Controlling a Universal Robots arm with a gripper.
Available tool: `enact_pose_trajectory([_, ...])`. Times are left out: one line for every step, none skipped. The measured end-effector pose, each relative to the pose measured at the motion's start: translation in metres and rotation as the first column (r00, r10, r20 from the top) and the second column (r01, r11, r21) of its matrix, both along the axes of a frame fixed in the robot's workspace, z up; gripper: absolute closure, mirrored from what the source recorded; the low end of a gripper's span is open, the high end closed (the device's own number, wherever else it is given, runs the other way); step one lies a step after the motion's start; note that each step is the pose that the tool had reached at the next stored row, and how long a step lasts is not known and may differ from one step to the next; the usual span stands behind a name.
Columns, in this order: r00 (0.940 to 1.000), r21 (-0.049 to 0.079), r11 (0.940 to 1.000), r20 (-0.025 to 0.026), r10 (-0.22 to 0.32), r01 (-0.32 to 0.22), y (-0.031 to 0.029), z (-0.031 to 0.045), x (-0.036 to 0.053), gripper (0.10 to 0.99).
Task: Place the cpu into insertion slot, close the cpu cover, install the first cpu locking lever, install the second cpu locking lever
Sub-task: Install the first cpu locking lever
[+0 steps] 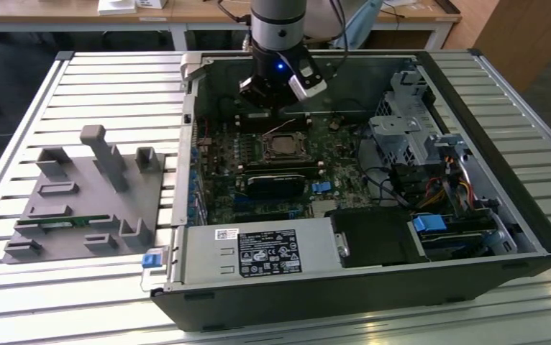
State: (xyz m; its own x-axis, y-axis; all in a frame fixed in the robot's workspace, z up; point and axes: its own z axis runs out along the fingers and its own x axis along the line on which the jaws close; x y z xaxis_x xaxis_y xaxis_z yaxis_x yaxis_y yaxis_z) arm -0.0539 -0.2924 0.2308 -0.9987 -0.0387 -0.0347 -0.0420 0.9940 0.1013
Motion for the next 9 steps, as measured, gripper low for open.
enact_pose_trajectory([1.0, 0.0, 1.0, 0.0, 0.0, 0.0, 0.0001, -0.0003, 0.0001, 0.98])
enact_pose_trajectory([1.0, -0.001, 1.0, -0.0001, 0.0, 0.0, 0.0, -0.0007, 0.0003, 0.98])
enact_pose_trajectory([1.0, -0.001, 1.0, -0.0001, 0.0, 0.0, 0.0, -0.0011, 0.0006, 0.98])
enact_pose_trajectory([1.0, -0.001, 1.0, -0.0001, 0.0, 0.0, 0.0, -0.0014, 0.001, 0.98])
enact_pose_trajectory([1.0, -0.001, 1.0, -0.0001, 0.0, 0.0, 0.0, -0.0017, 0.0014, 0.98])
enact_pose_trajectory([1.0, -0.001, 1.0, -0.0001, 0.0, 0.0, 0.0001, -0.002, 0.0019, 0.98])
enact_pose_trajectory([1.0, -0.001, 1.0, 0.0, 0.0, 0.0, 0.0, -0.0024, 0.0024, 0.98])
enact_pose_trajectory([1.0, -0.001, 1.0, -0.0001, 0.0, 0.0, 0.0001, -0.0026, 0.0031, 0.98])
enact_pose_trajectory([1.0, -0.001, 1.0, -0.0001, 0.0, 0.0, 0.0, -0.0028, 0.0037, 0.98])
